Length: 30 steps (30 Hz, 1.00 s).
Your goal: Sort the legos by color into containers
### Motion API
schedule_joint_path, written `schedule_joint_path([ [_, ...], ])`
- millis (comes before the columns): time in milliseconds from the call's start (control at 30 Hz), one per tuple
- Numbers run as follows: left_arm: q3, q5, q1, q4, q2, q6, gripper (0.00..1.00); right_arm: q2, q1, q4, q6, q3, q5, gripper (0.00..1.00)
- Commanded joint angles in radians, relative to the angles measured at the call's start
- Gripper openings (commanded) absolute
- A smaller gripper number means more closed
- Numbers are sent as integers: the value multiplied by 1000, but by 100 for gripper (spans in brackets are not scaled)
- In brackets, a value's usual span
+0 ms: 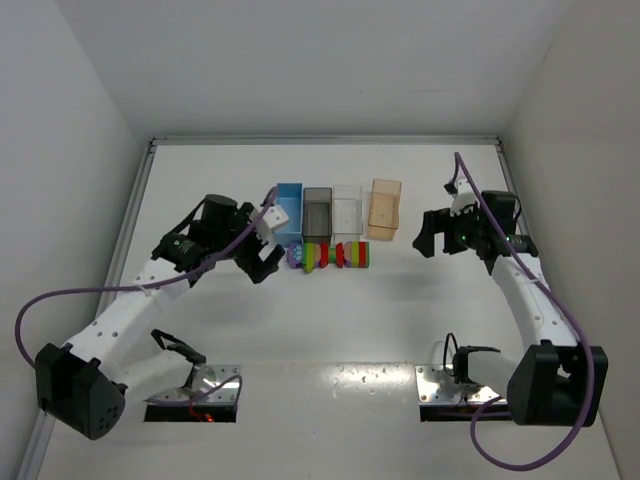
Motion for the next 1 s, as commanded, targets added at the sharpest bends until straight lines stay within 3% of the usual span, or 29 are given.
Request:
schedule_joint_path([
  [0, -1, -2, -88, -46, -12, 103, 99, 4, -6, -3, -21, 3, -83, 100],
  [133, -20, -58, -194, -46, 29, 127, 91, 25, -6, -12, -21, 14, -102, 100],
  [333, -58, -149, -311, 53, 17, 141, 91, 36, -15, -12, -31, 14, -140, 100],
  [567, -32, -120, -352, 141, 113, 212, 92, 74, -15, -40, -89, 23, -217, 100],
  [700, 21, -111, -343, 162, 172, 158, 92, 100, 17, -156, -248, 58, -365, 97],
  [767, 22, -111, -334, 176, 172, 108, 97, 133, 50, -195, -340, 70, -402, 96],
  [967, 12, -123, -259, 187, 151, -26, 100, 284, 190, -351, -608, 213, -387, 93],
])
